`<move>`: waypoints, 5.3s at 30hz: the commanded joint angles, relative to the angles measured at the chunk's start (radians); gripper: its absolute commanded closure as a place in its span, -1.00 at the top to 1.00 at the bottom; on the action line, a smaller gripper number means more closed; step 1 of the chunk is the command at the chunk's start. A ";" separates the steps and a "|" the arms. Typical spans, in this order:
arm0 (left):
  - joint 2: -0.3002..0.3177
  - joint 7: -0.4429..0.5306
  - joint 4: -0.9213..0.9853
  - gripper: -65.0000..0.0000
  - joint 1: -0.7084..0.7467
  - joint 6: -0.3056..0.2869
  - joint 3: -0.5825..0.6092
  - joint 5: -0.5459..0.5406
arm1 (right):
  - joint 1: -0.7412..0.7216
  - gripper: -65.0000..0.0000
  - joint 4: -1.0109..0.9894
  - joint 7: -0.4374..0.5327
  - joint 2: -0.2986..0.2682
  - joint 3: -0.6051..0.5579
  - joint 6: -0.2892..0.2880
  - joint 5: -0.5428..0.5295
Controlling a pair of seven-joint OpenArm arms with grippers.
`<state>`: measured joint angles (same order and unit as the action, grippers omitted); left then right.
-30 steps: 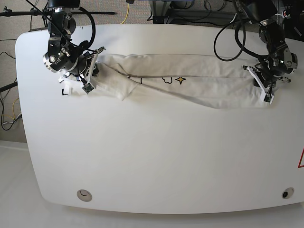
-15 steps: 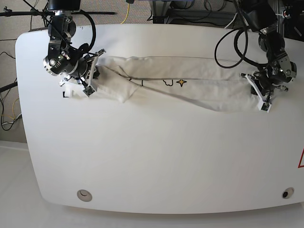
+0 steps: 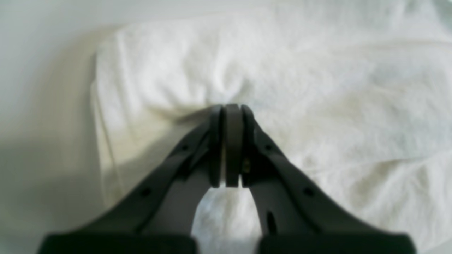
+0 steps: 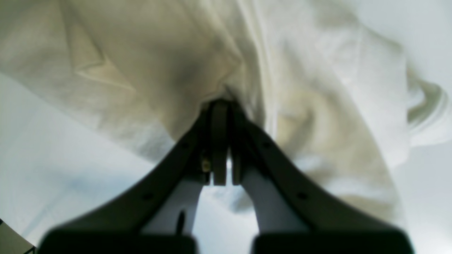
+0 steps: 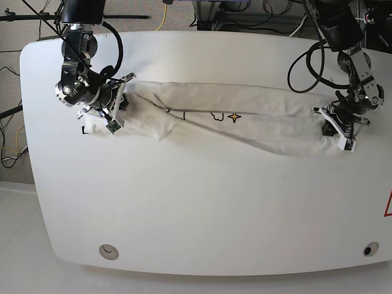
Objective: Fold the T-shirt properly
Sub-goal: 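Close both grippers on the strip ends and pull them apart, then open the left gripper and lift it away from the strip end, then lower the left gripper onto the strip end and close on it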
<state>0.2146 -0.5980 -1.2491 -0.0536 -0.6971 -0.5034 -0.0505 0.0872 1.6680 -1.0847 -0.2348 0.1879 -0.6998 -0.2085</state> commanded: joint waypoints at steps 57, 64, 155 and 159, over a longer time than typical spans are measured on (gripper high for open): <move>0.026 -0.013 -0.373 -0.99 -0.019 -0.001 -0.145 0.025 | -0.037 -1.00 0.232 -0.105 0.073 0.005 0.002 0.016; 0.029 -0.013 -0.338 -0.92 -0.012 -0.001 -0.251 0.028 | -0.057 -1.00 0.194 -0.104 0.073 0.005 0.007 0.016; -0.028 -0.055 0.124 0.45 -0.110 -0.001 -0.341 0.022 | -0.068 0.05 0.014 -0.038 0.071 -0.006 0.050 0.014; -0.031 -0.061 0.124 0.44 -0.108 -0.001 -0.340 0.025 | -0.068 0.05 0.014 -0.038 0.071 -0.006 0.050 0.014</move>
<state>0.1802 -0.6041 -1.1244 -0.1600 -0.6975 -0.8463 -0.0486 0.0319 1.6676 -1.1332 -0.1551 0.1814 -0.6476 -0.1871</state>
